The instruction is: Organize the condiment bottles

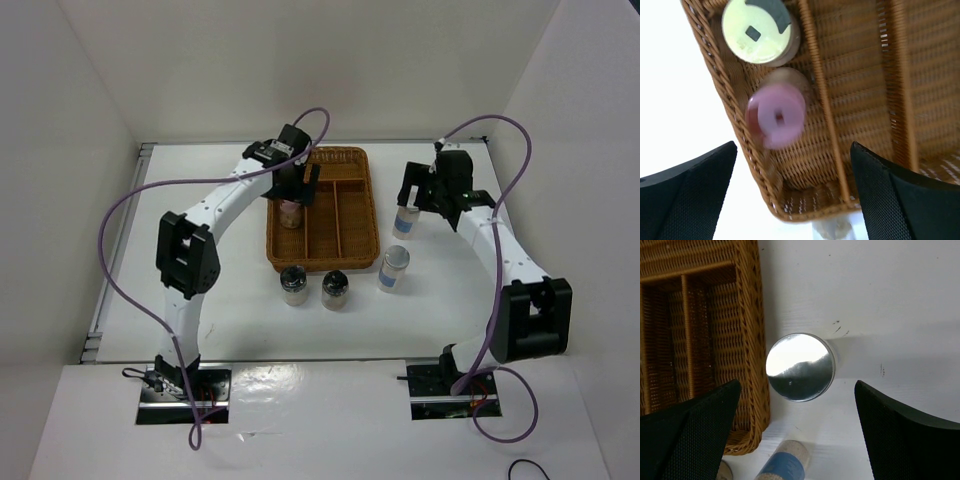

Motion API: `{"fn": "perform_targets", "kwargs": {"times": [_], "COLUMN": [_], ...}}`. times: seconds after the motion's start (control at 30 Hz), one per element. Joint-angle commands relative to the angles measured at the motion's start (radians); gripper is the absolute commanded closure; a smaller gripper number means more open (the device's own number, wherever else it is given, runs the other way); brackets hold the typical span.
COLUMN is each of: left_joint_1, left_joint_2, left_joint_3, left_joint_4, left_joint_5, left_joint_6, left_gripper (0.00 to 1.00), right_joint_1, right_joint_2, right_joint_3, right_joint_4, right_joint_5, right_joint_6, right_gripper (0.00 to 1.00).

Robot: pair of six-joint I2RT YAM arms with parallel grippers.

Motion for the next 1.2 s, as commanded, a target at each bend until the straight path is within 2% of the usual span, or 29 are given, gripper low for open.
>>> {"fn": "perform_targets", "kwargs": {"times": [0.0, 0.23, 0.53, 1.0, 1.17], "left_joint_1": [-0.008, -0.008, -0.008, 0.028, 0.037], "left_joint_2": [-0.169, -0.336, -0.465, -0.539, -0.539], "left_joint_3": [0.041, 0.002, -0.202, -0.315, -0.315], "left_joint_4": [0.019, 0.019, 0.048, 0.057, 0.066], "left_joint_5": [0.023, 0.013, -0.008, -0.010, -0.010], "left_joint_6": [0.016, 0.016, -0.012, -0.021, -0.012], "left_gripper": [0.00, 0.00, 0.00, 0.00, 0.00], "right_joint_1": [0.008, 0.019, 0.038, 0.074, 0.074], "right_joint_2": [0.043, 0.095, 0.144, 0.201, 0.201], "right_joint_3": [0.044, 0.053, 0.084, 0.096, 0.096], "right_joint_4": [-0.002, -0.013, -0.003, -0.013, -0.013], "right_joint_5": [0.024, 0.045, 0.085, 0.190, 0.199], "right_joint_6": [-0.012, -0.012, -0.012, -0.003, -0.003], "right_gripper": [0.01, 0.01, 0.01, 0.18, 0.33]}}
